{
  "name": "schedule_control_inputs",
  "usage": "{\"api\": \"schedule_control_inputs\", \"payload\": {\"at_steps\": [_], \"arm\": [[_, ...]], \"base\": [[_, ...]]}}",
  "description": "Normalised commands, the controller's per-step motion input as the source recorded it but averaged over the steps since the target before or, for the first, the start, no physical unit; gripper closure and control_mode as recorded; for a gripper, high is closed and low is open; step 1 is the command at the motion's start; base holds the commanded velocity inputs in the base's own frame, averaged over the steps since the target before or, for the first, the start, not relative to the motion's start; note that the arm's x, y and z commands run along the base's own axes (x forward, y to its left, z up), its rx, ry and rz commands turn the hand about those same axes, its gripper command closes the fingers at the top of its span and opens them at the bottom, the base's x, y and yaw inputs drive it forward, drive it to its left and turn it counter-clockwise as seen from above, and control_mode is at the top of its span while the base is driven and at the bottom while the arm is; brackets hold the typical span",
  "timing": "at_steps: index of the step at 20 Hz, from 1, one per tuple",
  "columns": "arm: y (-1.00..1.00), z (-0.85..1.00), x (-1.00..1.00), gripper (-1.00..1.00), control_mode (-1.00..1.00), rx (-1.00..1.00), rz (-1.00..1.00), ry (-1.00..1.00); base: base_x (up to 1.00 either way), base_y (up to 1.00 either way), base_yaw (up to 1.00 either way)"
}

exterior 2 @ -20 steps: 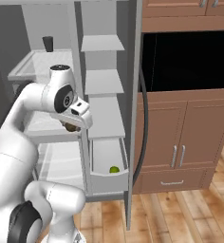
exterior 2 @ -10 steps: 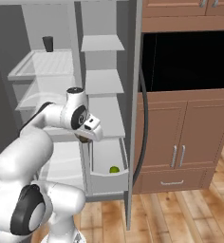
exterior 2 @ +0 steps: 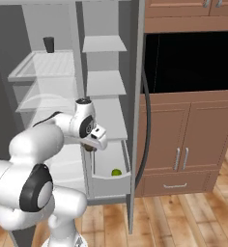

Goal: Take the kiwi and lime from the fridge shelf and place them in the freezer drawer to begin freezing them.

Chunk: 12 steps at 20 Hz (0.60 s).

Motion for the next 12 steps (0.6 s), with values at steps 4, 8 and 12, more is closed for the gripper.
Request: {"api": "schedule_control_inputs", "payload": {"at_steps": [4,8,12], "arm": [[-0.01,-0.53,0.21,1.00,-1.00,0.00,0.00,0.16],[-0.08,-0.50,0.21,1.00,-1.00,0.00,0.00,0.16],[-0.09,-0.31,0.26,1.00,-1.00,0.00,0.00,0.15]], "base": [[0.00,0.00,0.00],[0.00,0.00,0.00],[0.00,0.00,0.00]]}}
